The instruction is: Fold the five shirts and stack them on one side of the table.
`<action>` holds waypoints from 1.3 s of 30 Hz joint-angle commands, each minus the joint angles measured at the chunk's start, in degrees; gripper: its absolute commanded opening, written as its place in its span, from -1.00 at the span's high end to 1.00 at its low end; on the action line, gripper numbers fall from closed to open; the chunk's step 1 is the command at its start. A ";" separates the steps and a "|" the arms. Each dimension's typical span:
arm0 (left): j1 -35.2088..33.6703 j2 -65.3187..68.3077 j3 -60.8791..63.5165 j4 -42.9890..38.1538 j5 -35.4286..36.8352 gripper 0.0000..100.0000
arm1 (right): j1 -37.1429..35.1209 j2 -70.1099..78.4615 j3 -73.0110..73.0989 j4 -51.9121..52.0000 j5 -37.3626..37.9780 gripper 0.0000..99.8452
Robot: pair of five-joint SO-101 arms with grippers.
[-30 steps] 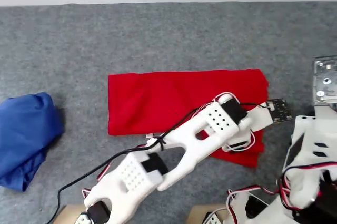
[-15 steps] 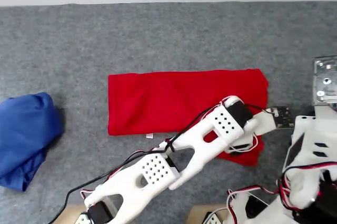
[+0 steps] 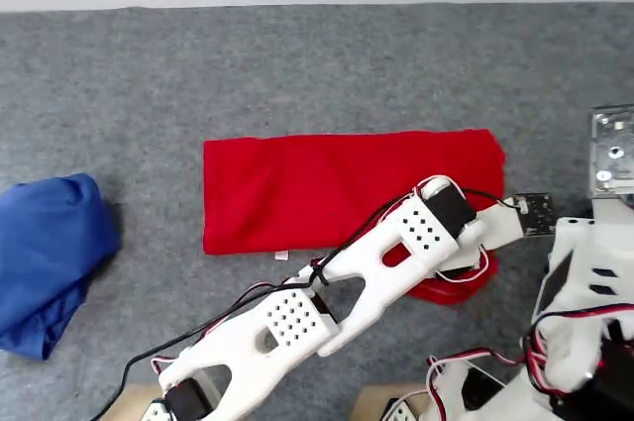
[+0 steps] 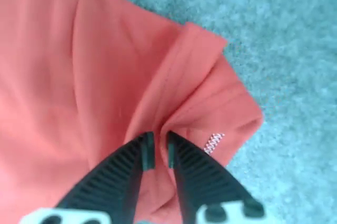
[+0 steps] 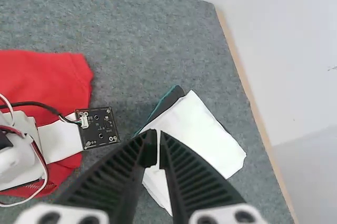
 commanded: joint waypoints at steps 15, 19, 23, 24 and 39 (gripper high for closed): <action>-0.88 -9.05 -0.22 1.58 -0.53 0.65 | 0.66 -0.22 -2.73 2.07 -0.53 0.98; -2.20 -8.88 3.91 1.32 -0.62 0.65 | 0.66 -0.22 -2.73 2.07 -0.53 0.98; -2.37 -8.79 7.16 1.14 -0.79 0.65 | 0.66 0.22 -2.73 1.98 -0.62 0.98; -2.37 -8.79 8.22 0.53 -1.32 0.65 | 0.66 0.22 -2.73 1.98 -0.62 0.98; -4.22 -9.49 12.35 -1.58 -5.01 0.91 | 0.66 0.22 -2.64 1.98 -0.62 0.98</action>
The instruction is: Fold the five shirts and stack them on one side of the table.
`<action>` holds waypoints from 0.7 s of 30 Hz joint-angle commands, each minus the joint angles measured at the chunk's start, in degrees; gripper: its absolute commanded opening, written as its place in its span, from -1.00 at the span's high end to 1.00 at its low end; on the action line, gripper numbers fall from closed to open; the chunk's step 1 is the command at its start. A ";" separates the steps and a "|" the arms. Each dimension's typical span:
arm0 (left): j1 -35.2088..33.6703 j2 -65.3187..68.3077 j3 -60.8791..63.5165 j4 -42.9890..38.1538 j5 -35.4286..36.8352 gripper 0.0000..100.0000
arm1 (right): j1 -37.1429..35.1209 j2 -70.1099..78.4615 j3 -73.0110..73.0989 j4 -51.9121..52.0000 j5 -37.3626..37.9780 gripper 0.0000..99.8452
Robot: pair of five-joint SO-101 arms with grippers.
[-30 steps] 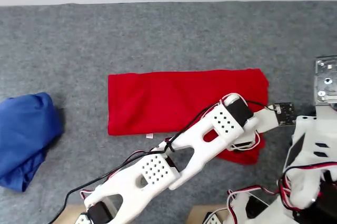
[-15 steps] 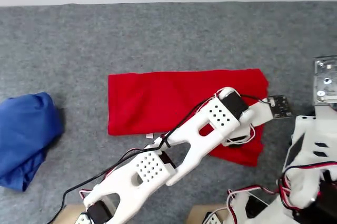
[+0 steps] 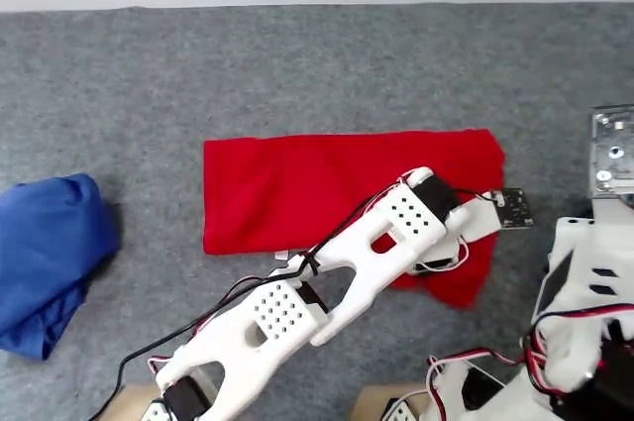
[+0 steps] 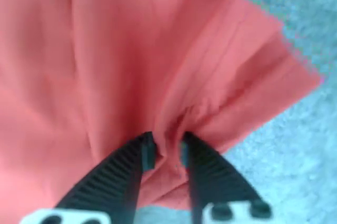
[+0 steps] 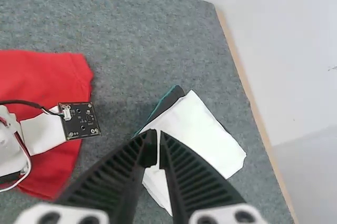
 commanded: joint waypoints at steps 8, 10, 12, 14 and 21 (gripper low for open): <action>-2.64 -4.22 -6.99 2.37 -2.20 0.92 | 0.66 0.13 -2.64 1.98 -0.62 0.98; -2.81 -4.40 -7.08 2.37 -2.20 0.92 | 0.66 0.13 -2.64 1.98 -0.62 0.98; -3.25 -4.66 -7.34 2.73 -2.20 0.92 | 0.66 0.13 -2.64 1.98 -0.62 0.98; -4.13 -4.75 -7.43 2.73 -2.11 0.92 | 0.66 0.13 -2.64 1.98 -0.62 0.98; -10.37 -4.75 -7.43 -2.29 0.18 0.92 | 0.66 -0.13 -2.64 2.07 -0.35 0.98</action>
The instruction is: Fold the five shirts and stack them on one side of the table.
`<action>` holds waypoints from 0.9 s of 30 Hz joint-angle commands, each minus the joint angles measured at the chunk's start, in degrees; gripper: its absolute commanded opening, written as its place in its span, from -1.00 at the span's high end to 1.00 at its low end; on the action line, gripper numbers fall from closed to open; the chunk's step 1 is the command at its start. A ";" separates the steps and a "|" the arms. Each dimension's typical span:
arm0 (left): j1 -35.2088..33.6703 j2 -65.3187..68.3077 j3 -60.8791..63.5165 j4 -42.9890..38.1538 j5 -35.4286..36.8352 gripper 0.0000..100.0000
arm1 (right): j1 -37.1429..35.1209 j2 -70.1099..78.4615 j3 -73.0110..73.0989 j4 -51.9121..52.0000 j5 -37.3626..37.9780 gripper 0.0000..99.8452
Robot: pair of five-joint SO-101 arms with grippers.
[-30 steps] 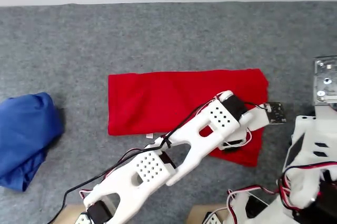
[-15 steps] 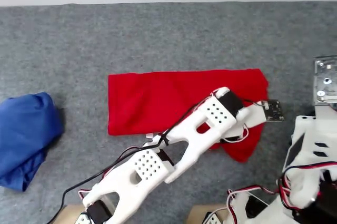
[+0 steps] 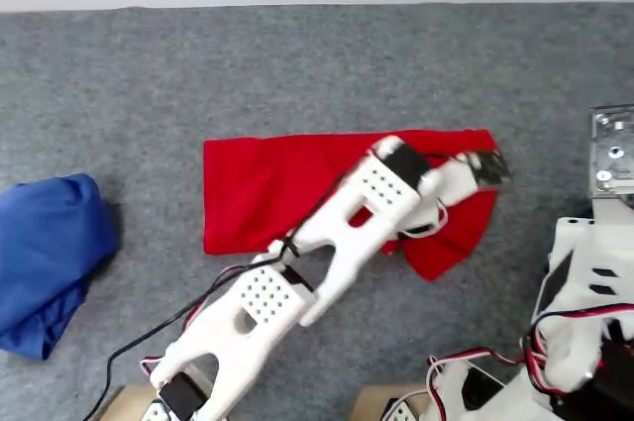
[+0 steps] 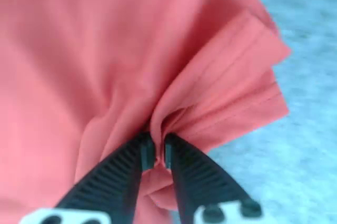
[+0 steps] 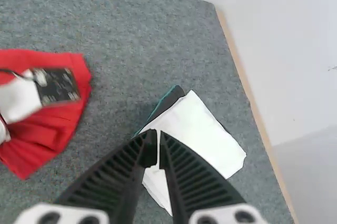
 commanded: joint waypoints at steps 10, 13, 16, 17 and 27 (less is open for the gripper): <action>-3.87 -4.66 -6.73 -3.34 1.49 0.92 | 0.66 -0.13 -2.64 1.98 -0.26 0.98; -3.87 -4.22 -9.71 -3.25 1.49 0.92 | 0.66 -0.13 -2.64 1.98 -0.26 0.98; -4.75 -4.22 -10.07 -3.69 1.49 0.91 | 0.66 -0.13 -2.64 1.98 -0.26 0.98; -5.19 -4.13 -10.07 -3.78 1.49 0.88 | 0.66 -0.13 -2.64 1.98 -0.26 0.98; -8.88 -3.96 -8.92 -7.74 2.11 0.84 | 0.66 -0.22 0.18 1.98 -0.26 0.98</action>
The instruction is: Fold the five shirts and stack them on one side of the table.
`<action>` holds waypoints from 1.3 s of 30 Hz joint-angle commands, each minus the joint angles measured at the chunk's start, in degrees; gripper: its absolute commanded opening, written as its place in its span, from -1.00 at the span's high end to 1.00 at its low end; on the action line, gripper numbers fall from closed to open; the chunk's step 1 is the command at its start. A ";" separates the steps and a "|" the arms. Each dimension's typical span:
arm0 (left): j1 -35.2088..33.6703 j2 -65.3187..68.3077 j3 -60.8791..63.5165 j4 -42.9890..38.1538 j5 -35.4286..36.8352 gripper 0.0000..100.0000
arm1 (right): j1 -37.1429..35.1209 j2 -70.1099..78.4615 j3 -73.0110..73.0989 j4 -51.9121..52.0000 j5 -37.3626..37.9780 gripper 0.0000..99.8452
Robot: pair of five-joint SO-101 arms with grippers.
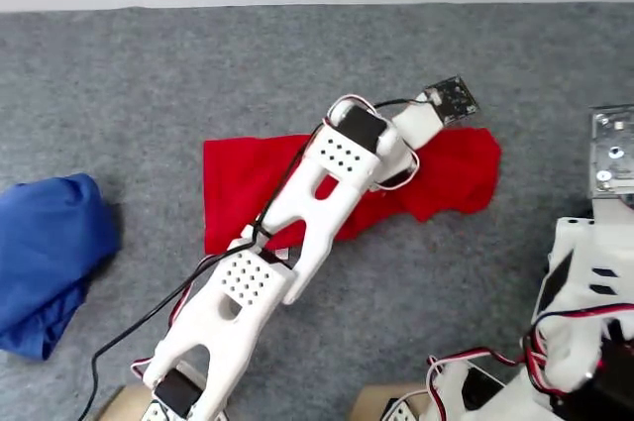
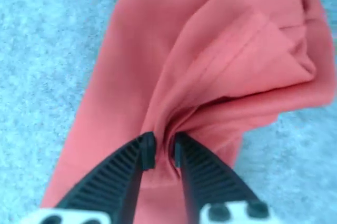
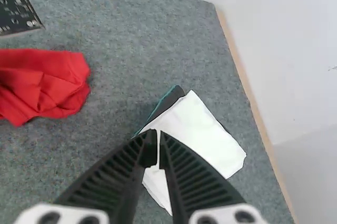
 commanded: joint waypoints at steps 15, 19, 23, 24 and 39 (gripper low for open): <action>-4.48 -4.75 1.45 -3.87 3.08 0.62 | 0.66 -0.22 0.35 1.89 -0.26 0.98; -5.71 -4.31 1.45 -3.87 3.08 0.62 | 0.66 -0.13 0.35 1.89 -0.26 0.98; -7.38 -4.66 1.45 -4.31 3.08 0.61 | 0.57 0.04 0.35 1.89 -0.26 0.98; -7.74 -4.66 1.36 -4.31 3.08 0.61 | 0.48 0.13 0.35 1.89 -0.26 0.98; -6.15 -4.04 -7.52 5.89 3.25 0.61 | 0.40 0.22 0.44 1.80 -0.26 0.98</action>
